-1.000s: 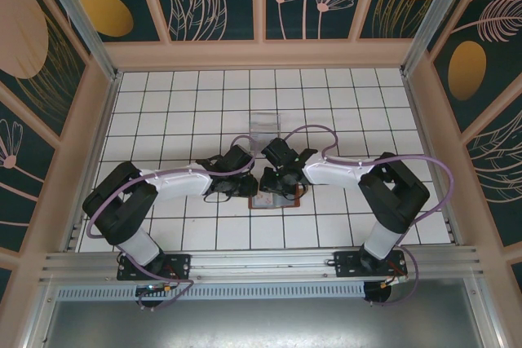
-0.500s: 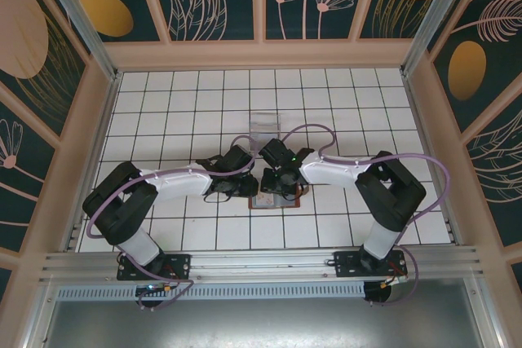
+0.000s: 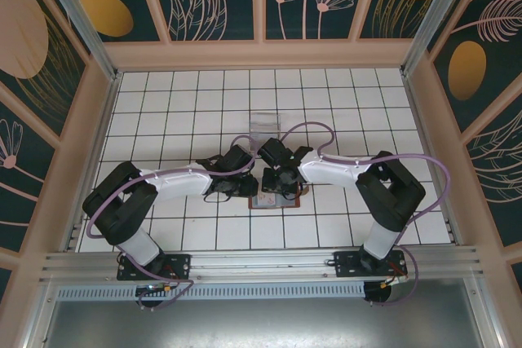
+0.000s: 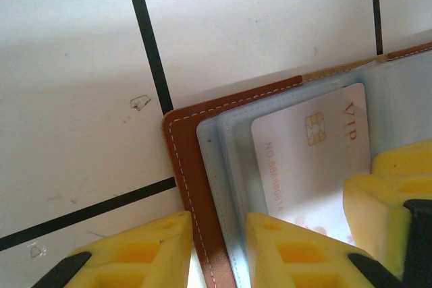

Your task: Take the credit cards out of the card holder

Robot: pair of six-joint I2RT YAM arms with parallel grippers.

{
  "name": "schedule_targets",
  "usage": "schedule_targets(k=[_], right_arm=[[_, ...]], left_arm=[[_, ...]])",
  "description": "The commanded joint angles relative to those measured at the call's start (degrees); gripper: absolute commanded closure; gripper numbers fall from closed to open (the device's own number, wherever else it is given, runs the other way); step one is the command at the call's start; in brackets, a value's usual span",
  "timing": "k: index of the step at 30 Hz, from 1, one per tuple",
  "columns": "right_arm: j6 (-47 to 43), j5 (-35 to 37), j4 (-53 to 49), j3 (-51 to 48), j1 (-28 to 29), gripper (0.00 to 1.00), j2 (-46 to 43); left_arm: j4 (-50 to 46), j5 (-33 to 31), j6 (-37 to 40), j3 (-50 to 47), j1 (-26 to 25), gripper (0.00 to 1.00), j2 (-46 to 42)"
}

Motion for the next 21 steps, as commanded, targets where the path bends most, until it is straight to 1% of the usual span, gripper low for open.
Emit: schedule_targets(k=[1, 15, 21], right_arm=[[0.31, 1.48, -1.78, 0.67, 0.08, 0.7, -2.28], [0.78, 0.51, 0.13, -1.45, -0.69, 0.7, -2.68], [0.56, -0.39, 1.05, -1.96, -0.89, 0.7, -2.23]], left_arm=[[-2.39, 0.17, -0.44, 1.59, -0.32, 0.71, -0.95], [-2.13, 1.0, 0.28, 3.06, -0.73, 0.71, 0.95], [-2.38, -0.67, 0.53, 2.36, -0.95, 0.73, 2.99]])
